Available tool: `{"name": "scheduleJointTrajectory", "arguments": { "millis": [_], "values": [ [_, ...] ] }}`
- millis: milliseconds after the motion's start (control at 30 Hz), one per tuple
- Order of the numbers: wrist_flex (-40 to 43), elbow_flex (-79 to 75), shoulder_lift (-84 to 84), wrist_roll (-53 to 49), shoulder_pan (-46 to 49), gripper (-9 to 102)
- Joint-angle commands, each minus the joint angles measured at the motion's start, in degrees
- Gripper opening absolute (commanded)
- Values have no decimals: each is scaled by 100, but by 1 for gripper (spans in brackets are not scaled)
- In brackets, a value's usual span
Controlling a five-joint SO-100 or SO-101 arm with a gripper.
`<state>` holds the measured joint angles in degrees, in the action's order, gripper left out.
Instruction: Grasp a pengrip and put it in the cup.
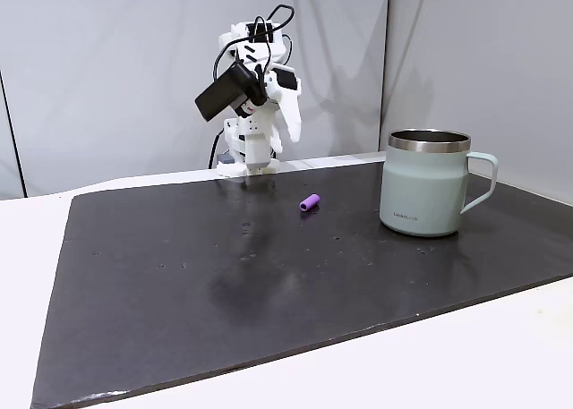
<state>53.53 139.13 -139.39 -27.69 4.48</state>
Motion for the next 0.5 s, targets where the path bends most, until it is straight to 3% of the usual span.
{"name": "scheduleJointTrajectory", "arguments": {
  "millis": [0,467],
  "values": [
    [-281,-624,694,-202,0,24],
    [-765,-1503,3410,-519,-193,25]
  ]
}}
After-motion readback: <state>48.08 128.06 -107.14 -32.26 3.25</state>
